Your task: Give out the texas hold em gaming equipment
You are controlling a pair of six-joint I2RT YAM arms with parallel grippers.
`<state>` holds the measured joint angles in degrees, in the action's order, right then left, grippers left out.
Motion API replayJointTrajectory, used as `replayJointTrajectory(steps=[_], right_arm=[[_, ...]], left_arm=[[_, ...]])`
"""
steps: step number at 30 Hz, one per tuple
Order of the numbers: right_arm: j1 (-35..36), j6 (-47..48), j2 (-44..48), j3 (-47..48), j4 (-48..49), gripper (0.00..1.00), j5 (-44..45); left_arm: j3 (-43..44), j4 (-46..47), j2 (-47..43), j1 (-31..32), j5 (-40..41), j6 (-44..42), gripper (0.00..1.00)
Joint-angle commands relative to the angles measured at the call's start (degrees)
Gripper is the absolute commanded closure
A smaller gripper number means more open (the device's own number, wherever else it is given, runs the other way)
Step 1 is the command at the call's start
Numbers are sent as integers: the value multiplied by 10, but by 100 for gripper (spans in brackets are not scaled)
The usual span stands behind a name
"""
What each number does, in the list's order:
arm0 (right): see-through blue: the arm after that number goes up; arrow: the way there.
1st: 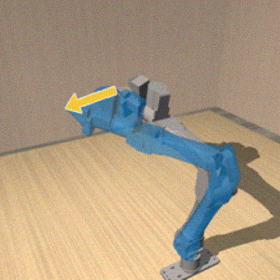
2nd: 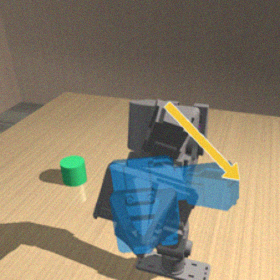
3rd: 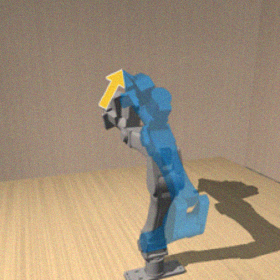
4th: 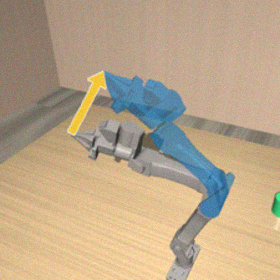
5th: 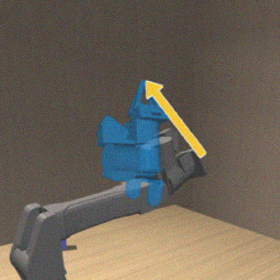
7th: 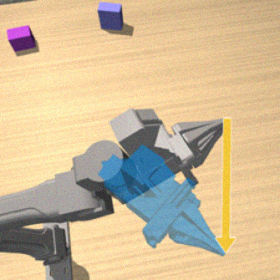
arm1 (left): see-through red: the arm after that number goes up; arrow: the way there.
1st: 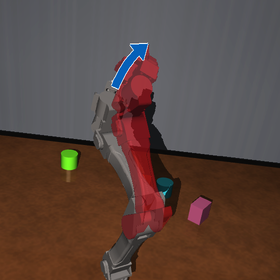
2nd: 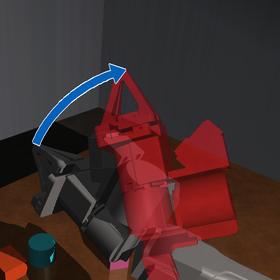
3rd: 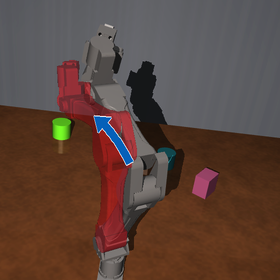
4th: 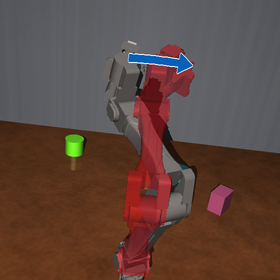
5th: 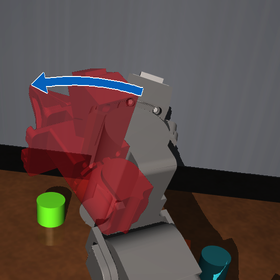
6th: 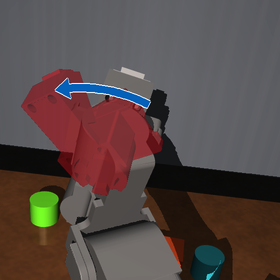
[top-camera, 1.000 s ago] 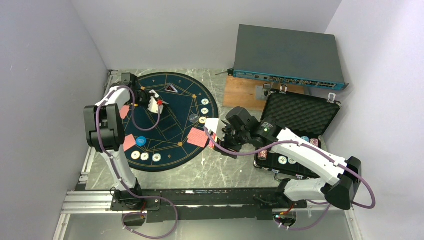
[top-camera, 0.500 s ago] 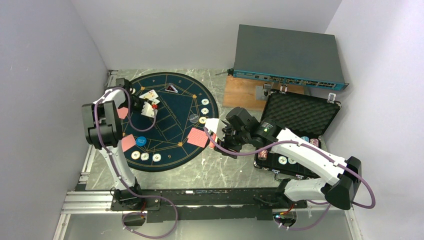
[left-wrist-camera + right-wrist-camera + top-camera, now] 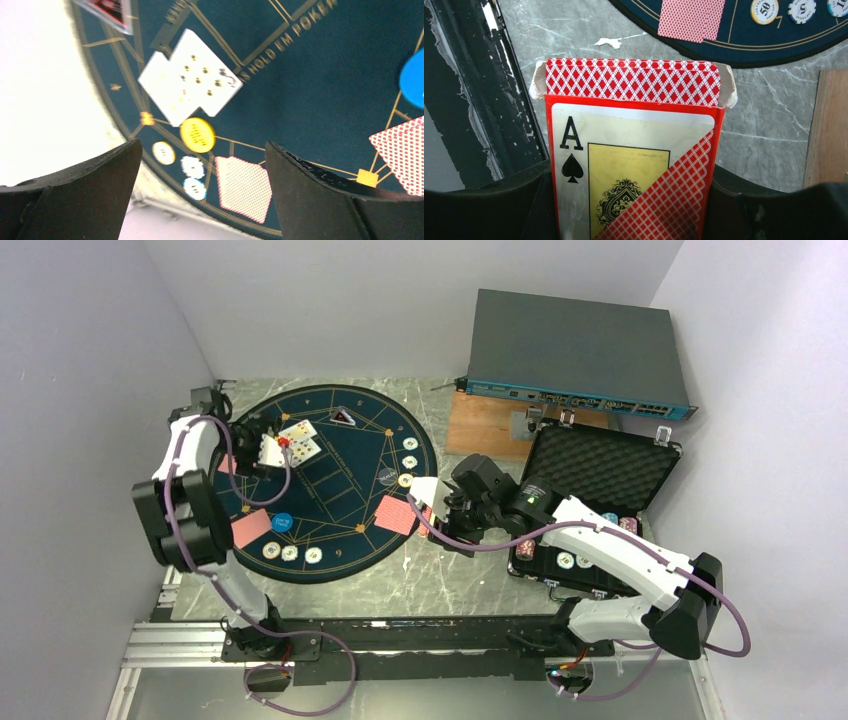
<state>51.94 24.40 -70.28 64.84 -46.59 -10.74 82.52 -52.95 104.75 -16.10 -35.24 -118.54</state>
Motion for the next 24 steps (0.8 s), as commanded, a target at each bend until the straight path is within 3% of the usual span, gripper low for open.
replayJointTrajectory(steps=[1, 4, 5, 7, 10, 12, 16, 20, 24], right_arm=[[-2, -1, 13, 7, 34, 100, 3], [-2, 1, 13, 10, 41, 100, 4], [-2, 3, 11, 15, 46, 100, 5], [-2, 3, 8, 19, 52, 100, 5], [-2, 0, 2, 26, 57, 100, 4], [-1, -1, -2, 29, 57, 100, 2], [0, -3, -9, 38, 50, 100, -4], [1, -6, -13, 43, 48, 100, -3], [2, -9, -19, 48, 49, 100, -4]], left_arm=[[46, -52, -121, 42, -103, 150, 0], [61, -56, -163, 67, -133, 423, 0], [50, -33, -190, 93, -152, 675, 0], [16, 7, -216, 107, -202, 840, 0], [-114, 173, -287, 154, -233, 1153, 0], [-192, 329, -331, 212, -219, 1302, 0], [-261, 471, -350, 305, -202, 1472, 0], [-289, 539, -340, 351, -202, 1535, 0], [-294, 548, -323, 390, -219, 1545, 0]])
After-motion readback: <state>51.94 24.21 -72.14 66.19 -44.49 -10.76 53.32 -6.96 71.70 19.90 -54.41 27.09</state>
